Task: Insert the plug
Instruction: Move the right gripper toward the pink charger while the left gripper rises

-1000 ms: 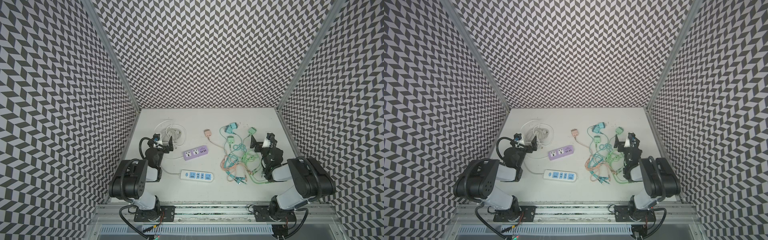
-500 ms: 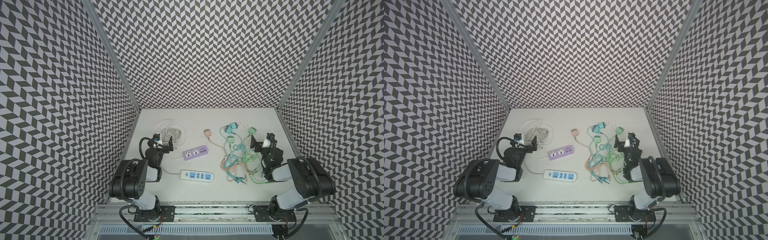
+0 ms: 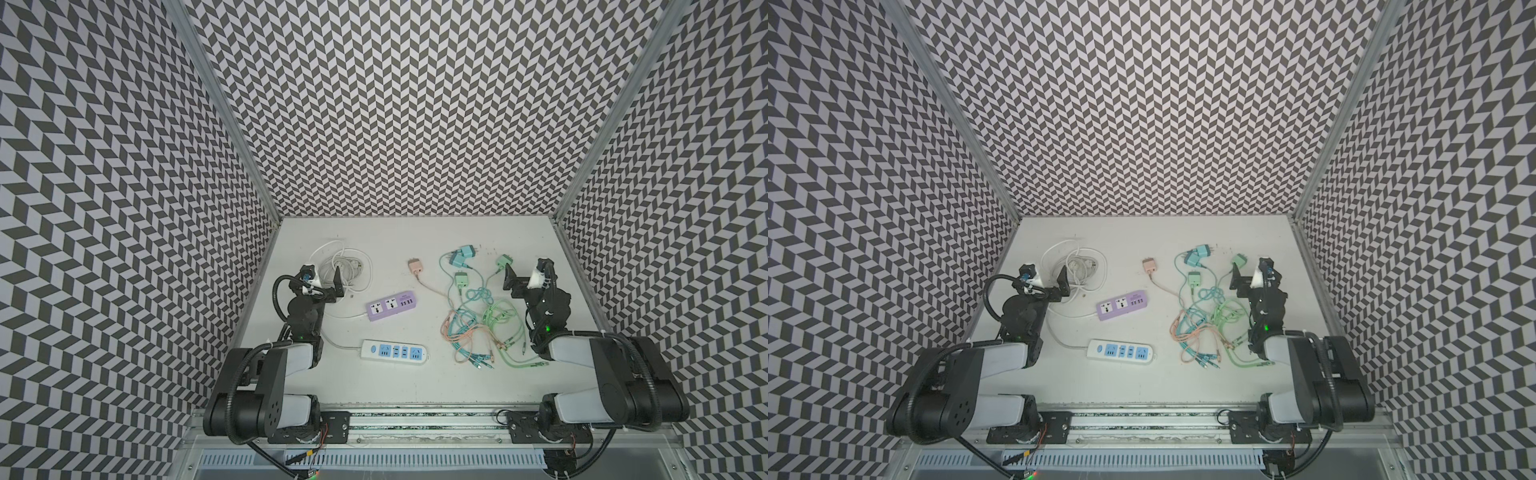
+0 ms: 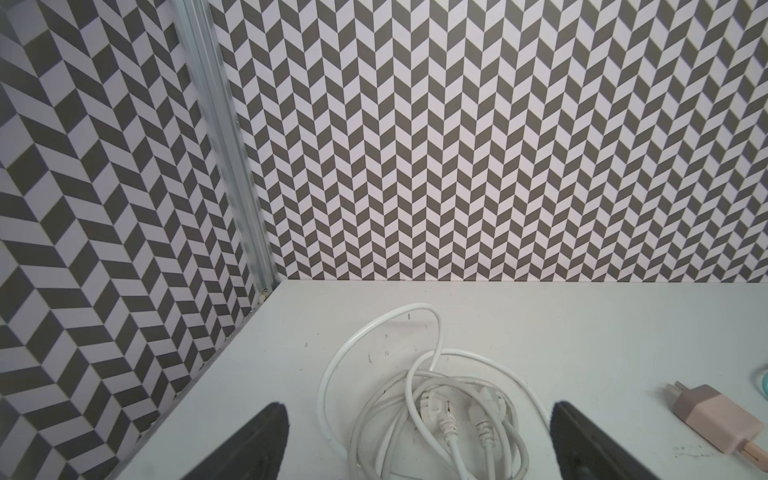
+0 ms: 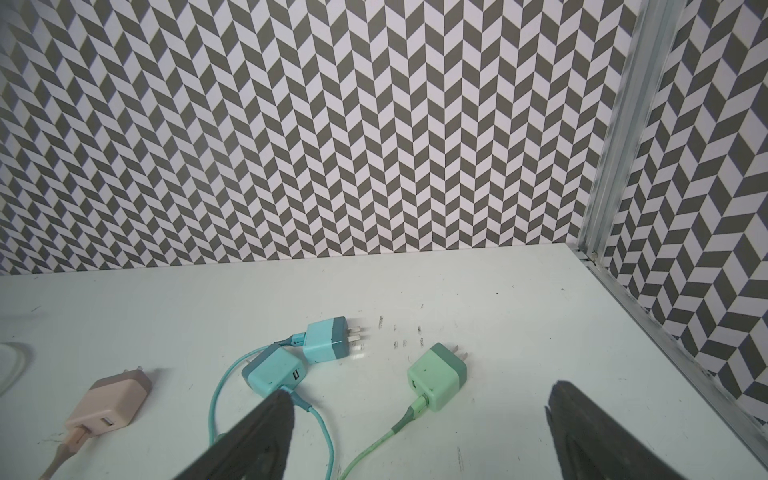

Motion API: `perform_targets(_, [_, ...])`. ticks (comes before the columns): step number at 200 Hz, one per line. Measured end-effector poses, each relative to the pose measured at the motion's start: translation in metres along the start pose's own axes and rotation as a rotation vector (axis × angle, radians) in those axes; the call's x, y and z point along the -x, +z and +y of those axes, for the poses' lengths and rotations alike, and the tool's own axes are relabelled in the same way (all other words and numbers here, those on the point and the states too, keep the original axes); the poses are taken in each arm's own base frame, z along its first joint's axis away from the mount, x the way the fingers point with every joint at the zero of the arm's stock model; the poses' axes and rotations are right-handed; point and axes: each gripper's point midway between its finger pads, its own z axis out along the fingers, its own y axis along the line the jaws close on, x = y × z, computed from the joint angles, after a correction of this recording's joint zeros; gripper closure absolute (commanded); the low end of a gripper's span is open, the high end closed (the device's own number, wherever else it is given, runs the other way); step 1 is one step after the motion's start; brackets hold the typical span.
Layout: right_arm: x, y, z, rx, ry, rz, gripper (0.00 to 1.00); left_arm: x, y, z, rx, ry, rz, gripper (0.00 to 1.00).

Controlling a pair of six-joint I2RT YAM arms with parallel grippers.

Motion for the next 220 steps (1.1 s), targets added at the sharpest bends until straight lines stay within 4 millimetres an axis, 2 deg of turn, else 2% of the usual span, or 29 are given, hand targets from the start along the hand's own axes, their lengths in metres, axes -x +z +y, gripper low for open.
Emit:
perform_targets(21, [0.008,0.004,0.002,0.008,0.012,0.021,0.07,0.014,0.006,-0.015,-0.001,-0.005,0.016,0.00])
perform_targets(48, [0.025,0.011,0.006,0.020,0.025,0.051,0.08,0.043,0.016,-0.034,-0.015,-0.030,0.033,0.00])
perform_targets(68, [0.038,0.016,0.013,0.038,0.025,0.076,0.08,0.065,0.026,-0.048,-0.038,-0.055,0.071,0.00])
perform_targets(90, [0.047,0.018,0.026,0.071,0.018,0.113,0.09,0.080,0.028,-0.060,-0.060,-0.089,0.121,0.00])
perform_targets(110, [0.050,0.019,0.041,0.109,0.004,0.159,0.09,0.080,0.020,-0.065,-0.084,-0.127,0.179,0.00])
perform_targets(159, [0.061,0.018,0.080,0.194,-0.035,0.236,0.09,0.068,-0.004,-0.079,-0.177,-0.203,0.333,0.00])
perform_targets(196, [0.077,0.019,0.103,0.247,-0.064,0.257,0.09,0.069,-0.019,-0.086,-0.228,-0.222,0.396,0.01])
perform_targets(220, [0.078,0.019,0.116,0.292,-0.078,0.275,0.10,0.070,-0.030,-0.089,-0.258,-0.226,0.415,0.00])
